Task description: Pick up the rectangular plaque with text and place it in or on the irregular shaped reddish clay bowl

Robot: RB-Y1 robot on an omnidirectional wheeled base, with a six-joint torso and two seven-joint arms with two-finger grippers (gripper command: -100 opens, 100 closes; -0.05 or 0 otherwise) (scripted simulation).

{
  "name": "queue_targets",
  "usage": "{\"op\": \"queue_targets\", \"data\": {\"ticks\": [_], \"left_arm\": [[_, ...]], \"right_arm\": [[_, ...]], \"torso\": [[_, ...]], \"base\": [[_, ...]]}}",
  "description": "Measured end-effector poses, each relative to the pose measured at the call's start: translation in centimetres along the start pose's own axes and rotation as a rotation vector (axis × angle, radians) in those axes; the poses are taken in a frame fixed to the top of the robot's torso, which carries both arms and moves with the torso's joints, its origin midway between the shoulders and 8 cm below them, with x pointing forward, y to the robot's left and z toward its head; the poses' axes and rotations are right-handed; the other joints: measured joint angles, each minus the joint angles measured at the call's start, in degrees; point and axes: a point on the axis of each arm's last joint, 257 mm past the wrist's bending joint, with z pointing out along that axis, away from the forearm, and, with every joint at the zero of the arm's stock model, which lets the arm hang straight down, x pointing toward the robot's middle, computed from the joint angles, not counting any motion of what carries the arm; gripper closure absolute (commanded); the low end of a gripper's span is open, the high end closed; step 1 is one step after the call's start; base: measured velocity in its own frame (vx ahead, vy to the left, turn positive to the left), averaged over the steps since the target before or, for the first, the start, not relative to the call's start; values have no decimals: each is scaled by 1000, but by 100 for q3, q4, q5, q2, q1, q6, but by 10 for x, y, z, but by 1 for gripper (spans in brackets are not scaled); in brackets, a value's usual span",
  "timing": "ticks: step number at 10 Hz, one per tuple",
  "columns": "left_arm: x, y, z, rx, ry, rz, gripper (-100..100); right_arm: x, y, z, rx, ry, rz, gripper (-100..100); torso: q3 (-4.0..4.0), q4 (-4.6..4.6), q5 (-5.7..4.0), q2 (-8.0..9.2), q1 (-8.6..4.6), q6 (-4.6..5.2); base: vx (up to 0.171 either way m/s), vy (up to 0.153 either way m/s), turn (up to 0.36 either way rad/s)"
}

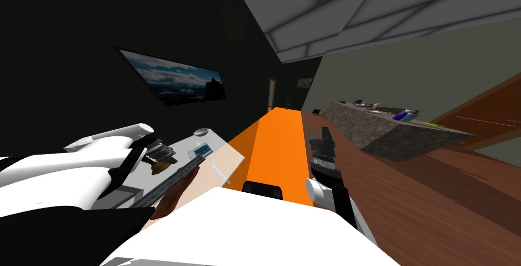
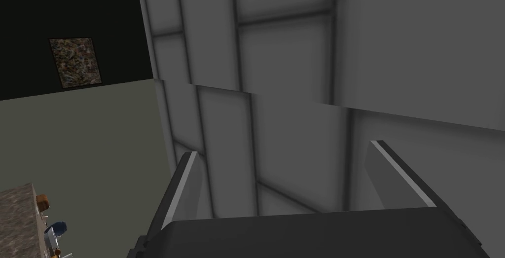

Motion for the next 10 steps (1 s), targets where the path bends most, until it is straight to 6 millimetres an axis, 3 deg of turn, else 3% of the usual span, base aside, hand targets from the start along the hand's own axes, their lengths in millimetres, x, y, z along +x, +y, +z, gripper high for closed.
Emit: {"op": "queue_targets", "data": {"ticks": [3,9,10], "left_arm": [[-13,-13,-19,46,-15,43,-100],[-14,-6,-14,19,2,25,-100],[-14,-6,-14,21,2,28,0]], "right_arm": [[0,0,0,0,0,0,0],[0,0,0,0,0,0,0],[0,0,0,0,0,0,0]], "torso": [[-6,-3,-1,-8,-6,8],[9,3,4,17,12,6],[9,3,4,17,12,5]], "base": [[52,-37,11],[-3,5,0],[0,0,0]]}}
